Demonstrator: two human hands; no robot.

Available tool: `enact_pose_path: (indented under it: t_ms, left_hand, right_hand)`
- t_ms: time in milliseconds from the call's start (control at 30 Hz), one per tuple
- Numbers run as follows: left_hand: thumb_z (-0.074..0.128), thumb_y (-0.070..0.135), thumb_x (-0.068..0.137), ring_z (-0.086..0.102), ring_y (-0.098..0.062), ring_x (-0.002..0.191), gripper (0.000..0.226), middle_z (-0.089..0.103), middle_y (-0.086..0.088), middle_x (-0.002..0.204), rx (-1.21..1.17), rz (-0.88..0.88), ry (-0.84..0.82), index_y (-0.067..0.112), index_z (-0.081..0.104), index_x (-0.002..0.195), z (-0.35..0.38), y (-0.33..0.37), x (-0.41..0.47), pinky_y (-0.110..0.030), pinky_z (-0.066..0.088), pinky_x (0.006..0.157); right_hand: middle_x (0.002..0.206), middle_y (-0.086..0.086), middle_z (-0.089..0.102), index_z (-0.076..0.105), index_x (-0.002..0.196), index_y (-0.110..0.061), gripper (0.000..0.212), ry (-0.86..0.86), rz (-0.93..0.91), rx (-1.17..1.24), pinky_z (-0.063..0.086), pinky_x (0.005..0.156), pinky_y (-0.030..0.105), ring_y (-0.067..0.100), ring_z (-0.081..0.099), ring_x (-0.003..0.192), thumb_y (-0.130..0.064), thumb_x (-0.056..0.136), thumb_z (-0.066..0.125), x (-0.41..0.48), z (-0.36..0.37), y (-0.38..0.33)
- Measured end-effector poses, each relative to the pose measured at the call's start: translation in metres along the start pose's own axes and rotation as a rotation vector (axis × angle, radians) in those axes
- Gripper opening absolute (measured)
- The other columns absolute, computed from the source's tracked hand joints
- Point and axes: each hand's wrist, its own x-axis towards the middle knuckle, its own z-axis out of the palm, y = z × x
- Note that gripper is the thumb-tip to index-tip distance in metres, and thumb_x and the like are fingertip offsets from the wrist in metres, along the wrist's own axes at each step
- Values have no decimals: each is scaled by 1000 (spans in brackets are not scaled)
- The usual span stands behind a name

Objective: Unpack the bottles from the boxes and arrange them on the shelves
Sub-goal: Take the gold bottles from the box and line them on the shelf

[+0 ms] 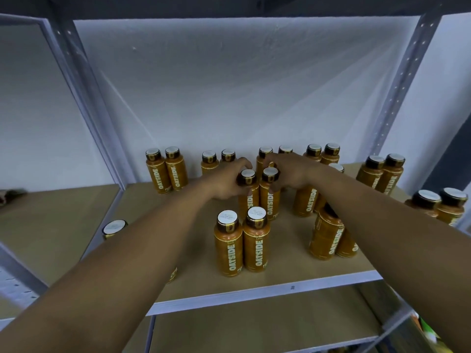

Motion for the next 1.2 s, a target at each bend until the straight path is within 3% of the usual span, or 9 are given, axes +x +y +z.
enact_pose_path:
  t_ms: [100, 300, 533, 667, 867, 1000, 1200]
  left_hand:
    - [79, 29, 87, 55, -21, 114, 69, 56, -4, 136, 3, -8, -3, 22, 38, 142, -3, -4, -6, -32, 45, 85]
    - [79, 29, 87, 59, -22, 106, 61, 59, 0, 120, 14, -47, -16, 25, 39, 133, -15, -21, -26, -42, 52, 88]
    - [78, 32, 87, 59, -20, 97, 57, 58, 4, 108, 68, -124, -69, 30, 37, 126, -37, -51, -50, -35, 47, 73]
    - [79, 32, 86, 59, -19, 97, 55, 58, 5, 105, 96, -149, -74, 28, 38, 121, -49, -67, -65, -39, 50, 79]
    - [80, 33, 84, 58, -23, 100, 53, 59, -1, 108, 143, -187, -74, 25, 41, 119, -64, -91, -88, -43, 50, 86]
    - [79, 32, 84, 58, -24, 107, 65, 60, -2, 118, 154, -223, -85, 24, 37, 133, -73, -102, -102, -45, 50, 92]
    - [78, 30, 86, 58, -25, 109, 75, 60, -3, 126, 152, -276, -83, 27, 30, 142, -81, -117, -117, -47, 50, 96]
  right_hand:
    - [133, 4, 58, 46, 134, -28, 66, 10, -26, 2, 39, 78, 32, 18, 50, 102, -35, 81, 83, 1, 3, -5]
    - [128, 1, 59, 47, 130, -29, 62, 30, -75, 36, 41, 77, 32, 20, 52, 102, -35, 80, 84, 8, 12, -29]
    - [133, 4, 57, 47, 134, -27, 64, 6, -133, 31, 39, 79, 32, 17, 47, 103, -35, 82, 82, 22, 21, -71]
    - [125, 1, 57, 47, 130, -28, 62, -9, -168, 35, 38, 74, 31, 20, 51, 103, -36, 80, 83, 33, 26, -96]
    - [115, -2, 59, 49, 122, -31, 59, -22, -227, 2, 42, 73, 33, 22, 55, 101, -42, 76, 85, 51, 33, -129]
    - [110, -4, 55, 46, 117, -32, 56, -25, -260, 12, 36, 63, 30, 20, 53, 98, -38, 78, 85, 58, 38, -149]
    - [126, 0, 59, 47, 131, -29, 64, -30, -265, 17, 46, 80, 34, 23, 55, 108, -39, 79, 84, 66, 42, -172]
